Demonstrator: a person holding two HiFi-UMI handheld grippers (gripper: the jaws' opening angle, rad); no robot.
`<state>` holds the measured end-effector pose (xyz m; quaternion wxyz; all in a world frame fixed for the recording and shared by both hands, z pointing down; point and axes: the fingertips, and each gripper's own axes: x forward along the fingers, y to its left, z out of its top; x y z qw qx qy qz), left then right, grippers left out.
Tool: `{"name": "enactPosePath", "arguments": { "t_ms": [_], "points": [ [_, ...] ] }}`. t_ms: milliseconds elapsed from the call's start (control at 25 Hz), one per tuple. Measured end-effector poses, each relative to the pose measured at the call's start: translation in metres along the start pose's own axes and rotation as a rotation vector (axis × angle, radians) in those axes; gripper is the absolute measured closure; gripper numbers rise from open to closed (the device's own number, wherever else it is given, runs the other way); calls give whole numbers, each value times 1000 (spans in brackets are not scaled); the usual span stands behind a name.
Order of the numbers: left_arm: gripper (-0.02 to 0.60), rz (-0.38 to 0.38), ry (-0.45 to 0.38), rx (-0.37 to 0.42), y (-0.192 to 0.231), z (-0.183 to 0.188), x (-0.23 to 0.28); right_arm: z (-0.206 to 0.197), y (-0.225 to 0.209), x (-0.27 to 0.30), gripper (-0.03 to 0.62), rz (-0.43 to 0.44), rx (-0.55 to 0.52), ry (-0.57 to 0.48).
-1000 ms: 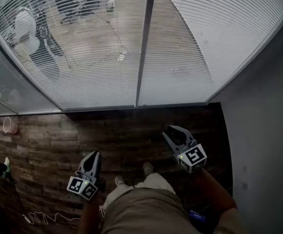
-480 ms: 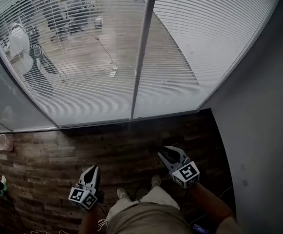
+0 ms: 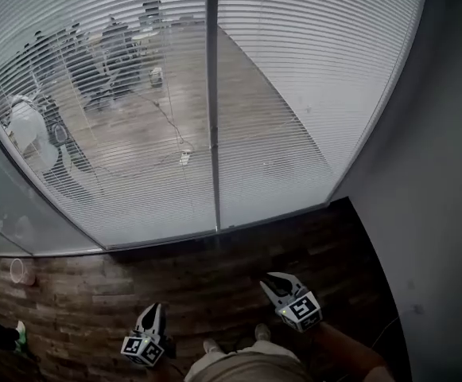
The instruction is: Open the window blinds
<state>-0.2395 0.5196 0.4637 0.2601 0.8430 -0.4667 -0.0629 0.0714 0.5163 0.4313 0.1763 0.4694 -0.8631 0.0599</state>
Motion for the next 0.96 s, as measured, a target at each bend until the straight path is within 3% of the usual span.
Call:
{"name": "enactPosePath", "arguments": {
  "t_ms": [160, 320, 440, 600, 960],
  "points": [
    [568, -19, -7, 21, -20, -5, 20, -11, -20, -2, 542, 5, 81, -20],
    [568, -41, -13, 48, -34, -27, 22, -32, -17, -7, 545, 25, 87, -64],
    [568, -48, -7, 89, -45, -18, 31, -14, -27, -9, 546, 43, 87, -94],
    [568, -29, 6, 58, -67, -6, 45, 10, -43, -9, 546, 68, 93, -134],
    [568, -60, -10, 75, -88, -19, 83, 8, -75, -8, 554, 87, 73, -166]
  ]
}}
